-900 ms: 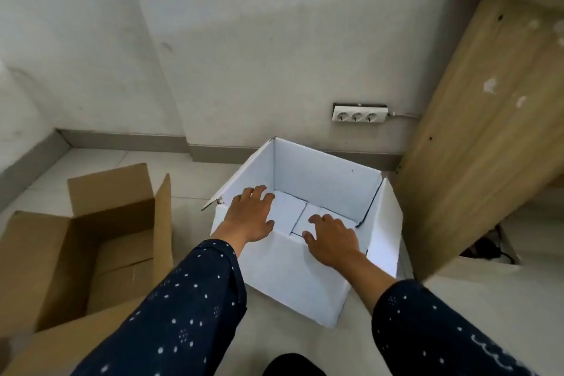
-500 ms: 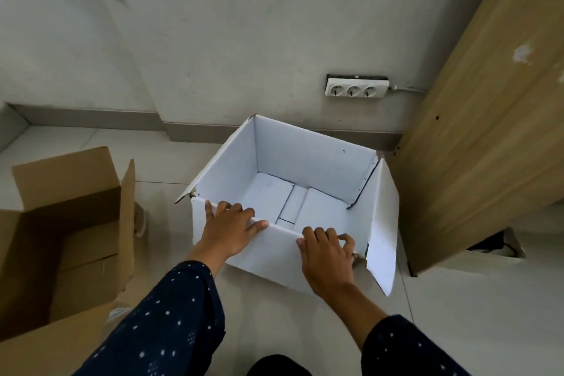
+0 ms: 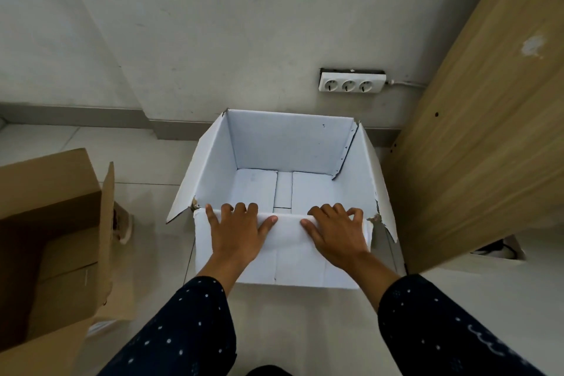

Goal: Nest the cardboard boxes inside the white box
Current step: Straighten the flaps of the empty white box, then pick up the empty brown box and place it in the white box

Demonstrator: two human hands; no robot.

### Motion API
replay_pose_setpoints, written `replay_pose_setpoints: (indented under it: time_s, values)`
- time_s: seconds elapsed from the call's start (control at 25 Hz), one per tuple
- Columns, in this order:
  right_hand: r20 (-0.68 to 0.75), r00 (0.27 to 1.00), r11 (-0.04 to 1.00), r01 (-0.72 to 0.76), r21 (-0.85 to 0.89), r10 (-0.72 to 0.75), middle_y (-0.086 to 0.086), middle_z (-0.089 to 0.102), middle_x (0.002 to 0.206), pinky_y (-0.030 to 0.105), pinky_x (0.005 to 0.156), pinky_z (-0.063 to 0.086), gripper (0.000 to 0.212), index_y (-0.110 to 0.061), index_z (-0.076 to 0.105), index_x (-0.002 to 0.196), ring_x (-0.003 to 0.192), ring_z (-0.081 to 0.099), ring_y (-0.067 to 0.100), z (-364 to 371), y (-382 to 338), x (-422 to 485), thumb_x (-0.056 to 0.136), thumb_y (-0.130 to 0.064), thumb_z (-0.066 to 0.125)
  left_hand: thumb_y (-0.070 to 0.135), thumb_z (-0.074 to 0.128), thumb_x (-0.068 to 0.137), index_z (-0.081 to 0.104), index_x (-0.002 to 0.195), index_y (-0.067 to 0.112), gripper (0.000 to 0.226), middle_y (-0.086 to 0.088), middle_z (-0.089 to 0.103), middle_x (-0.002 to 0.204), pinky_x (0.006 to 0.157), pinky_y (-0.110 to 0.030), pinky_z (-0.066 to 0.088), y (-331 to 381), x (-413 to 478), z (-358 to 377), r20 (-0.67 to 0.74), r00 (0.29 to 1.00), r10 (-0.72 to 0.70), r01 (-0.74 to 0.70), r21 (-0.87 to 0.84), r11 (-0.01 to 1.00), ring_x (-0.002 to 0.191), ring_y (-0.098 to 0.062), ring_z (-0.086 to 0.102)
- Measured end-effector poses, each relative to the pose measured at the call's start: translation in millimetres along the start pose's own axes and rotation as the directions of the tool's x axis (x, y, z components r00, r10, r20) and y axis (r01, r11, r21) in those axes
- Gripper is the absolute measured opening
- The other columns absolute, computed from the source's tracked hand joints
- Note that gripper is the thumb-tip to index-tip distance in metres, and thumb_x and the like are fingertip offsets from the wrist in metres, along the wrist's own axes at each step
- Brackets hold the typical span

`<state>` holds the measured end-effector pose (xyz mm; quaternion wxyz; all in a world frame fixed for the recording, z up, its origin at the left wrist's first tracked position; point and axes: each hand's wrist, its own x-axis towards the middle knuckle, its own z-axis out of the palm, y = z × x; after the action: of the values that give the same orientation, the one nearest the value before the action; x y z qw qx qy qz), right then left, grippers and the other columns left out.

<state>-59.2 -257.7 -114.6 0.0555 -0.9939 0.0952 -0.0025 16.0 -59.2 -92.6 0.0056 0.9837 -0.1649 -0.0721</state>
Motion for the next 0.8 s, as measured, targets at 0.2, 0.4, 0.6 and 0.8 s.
replay_pose_setpoints:
  time_s: [0.2, 0.4, 0.6, 0.8]
  values:
    - [0.057, 0.998, 0.999, 0.036, -0.009, -0.035, -0.009, 0.062, 0.106, 0.042, 0.089, 0.027, 0.041, -0.031, 0.053, 0.107, 0.103, 0.051, 0.017, -4, 10, 5, 0.096, -0.056, 0.022, 0.064, 0.027, 0.091, 0.054, 0.117, 0.025, 0.055, 0.000, 0.061, 0.117, 0.111, -0.062, 0.010, 0, 2, -6, 0.078, 0.997, 0.024, -0.022, -0.033, 0.999, 0.124, -0.030, 0.044]
    - [-0.127, 0.983, 0.984, 0.144, 0.104, -0.130, -0.009, 0.061, 0.114, 0.040, 0.090, 0.033, 0.036, -0.030, 0.059, 0.112, 0.107, 0.053, 0.018, -21, -56, 25, 0.095, -0.052, 0.036, 0.048, 0.044, 0.092, 0.053, 0.122, 0.021, 0.041, -0.002, 0.061, 0.122, 0.097, -0.040, 0.038, -58, -4, -44, -0.173, 0.978, 0.116, -0.144, -0.161, 0.976, 0.115, -0.028, 0.049]
    - [-0.204, 0.920, 0.847, 0.390, 0.362, -0.336, 0.000, 0.062, 0.116, 0.038, 0.084, 0.051, 0.032, -0.023, 0.056, 0.120, 0.105, 0.058, 0.022, -41, -211, 41, 0.094, -0.040, 0.048, 0.036, 0.048, 0.091, 0.053, 0.120, 0.020, 0.033, -0.003, 0.060, 0.121, 0.092, -0.039, 0.045, -197, -35, -83, -0.388, 0.920, -0.047, 0.001, -0.117, 0.993, 0.111, -0.025, 0.052]
    - [0.240, 0.938, 0.839, 0.084, 0.538, -0.248, 0.010, 0.051, 0.140, 0.043, 0.096, 0.046, 0.067, -0.019, 0.030, 0.145, 0.123, 0.053, 0.031, -4, -348, 17, 0.091, -0.055, 0.047, 0.035, 0.054, 0.089, 0.051, 0.126, 0.017, 0.041, -0.012, 0.046, 0.137, 0.100, -0.048, 0.044, -344, -85, -69, -0.297, 0.880, -0.371, 0.361, -0.089, 0.928, 0.127, -0.035, 0.039]
